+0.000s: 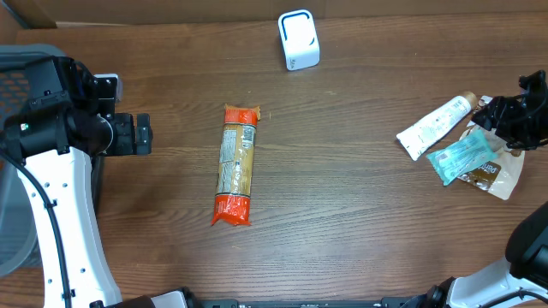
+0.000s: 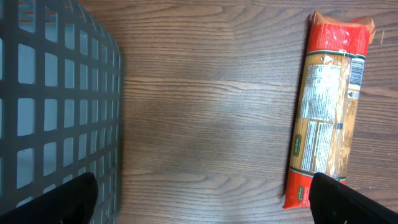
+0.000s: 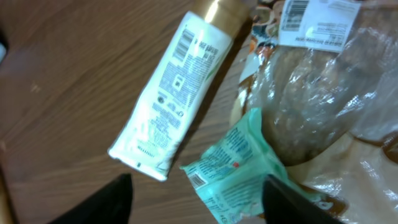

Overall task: Scan the item barcode
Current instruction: 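Carry the wipes pack right and drop it on the pile, then reach the right gripper to the red-capped spaghetti bag and grasp it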

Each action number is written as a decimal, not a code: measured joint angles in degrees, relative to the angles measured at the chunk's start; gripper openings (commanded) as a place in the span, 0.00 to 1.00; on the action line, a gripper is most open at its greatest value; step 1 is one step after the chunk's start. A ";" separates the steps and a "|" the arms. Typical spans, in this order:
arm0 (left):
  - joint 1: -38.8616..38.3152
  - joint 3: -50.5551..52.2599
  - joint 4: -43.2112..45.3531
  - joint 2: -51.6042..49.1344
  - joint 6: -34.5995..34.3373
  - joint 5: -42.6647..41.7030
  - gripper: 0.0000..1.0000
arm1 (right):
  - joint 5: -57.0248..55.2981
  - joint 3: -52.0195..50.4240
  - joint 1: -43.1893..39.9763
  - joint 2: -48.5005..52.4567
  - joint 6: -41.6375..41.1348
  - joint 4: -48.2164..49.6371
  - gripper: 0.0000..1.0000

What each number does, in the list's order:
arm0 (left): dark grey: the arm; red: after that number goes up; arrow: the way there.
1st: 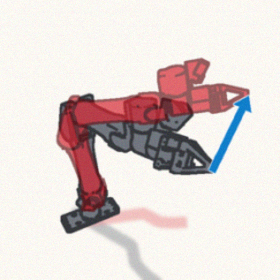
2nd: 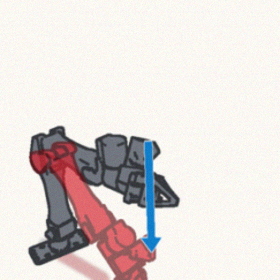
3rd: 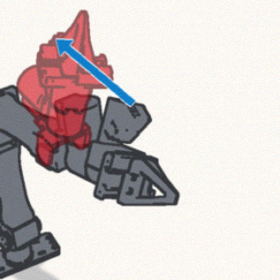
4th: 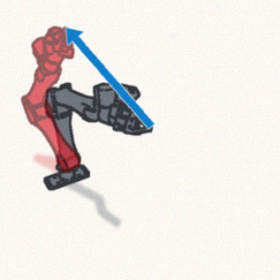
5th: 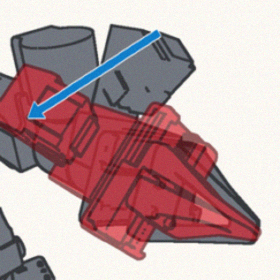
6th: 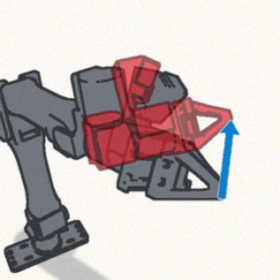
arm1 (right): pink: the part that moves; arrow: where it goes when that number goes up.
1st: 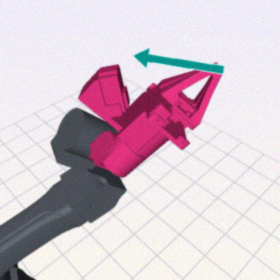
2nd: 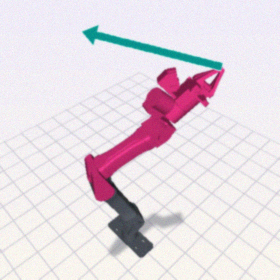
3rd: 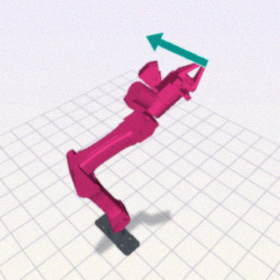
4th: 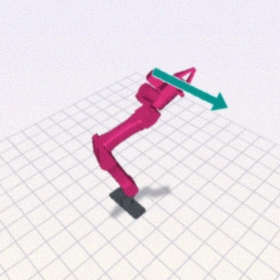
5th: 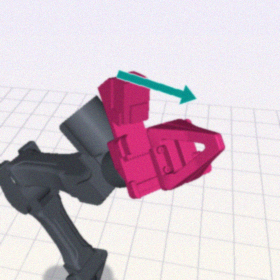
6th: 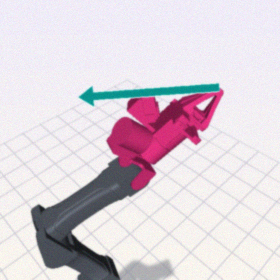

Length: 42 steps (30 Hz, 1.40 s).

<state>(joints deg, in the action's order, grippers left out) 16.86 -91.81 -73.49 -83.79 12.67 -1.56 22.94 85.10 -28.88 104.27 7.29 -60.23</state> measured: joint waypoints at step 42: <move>0.00 0.00 0.00 0.00 0.00 0.00 1.00 | -0.42 13.44 65.57 20.13 -36.76 24.61 0.84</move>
<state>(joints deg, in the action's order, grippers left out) 16.86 -91.81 -73.49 -83.79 12.67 -1.56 22.52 98.54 36.69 124.40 -29.47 -35.62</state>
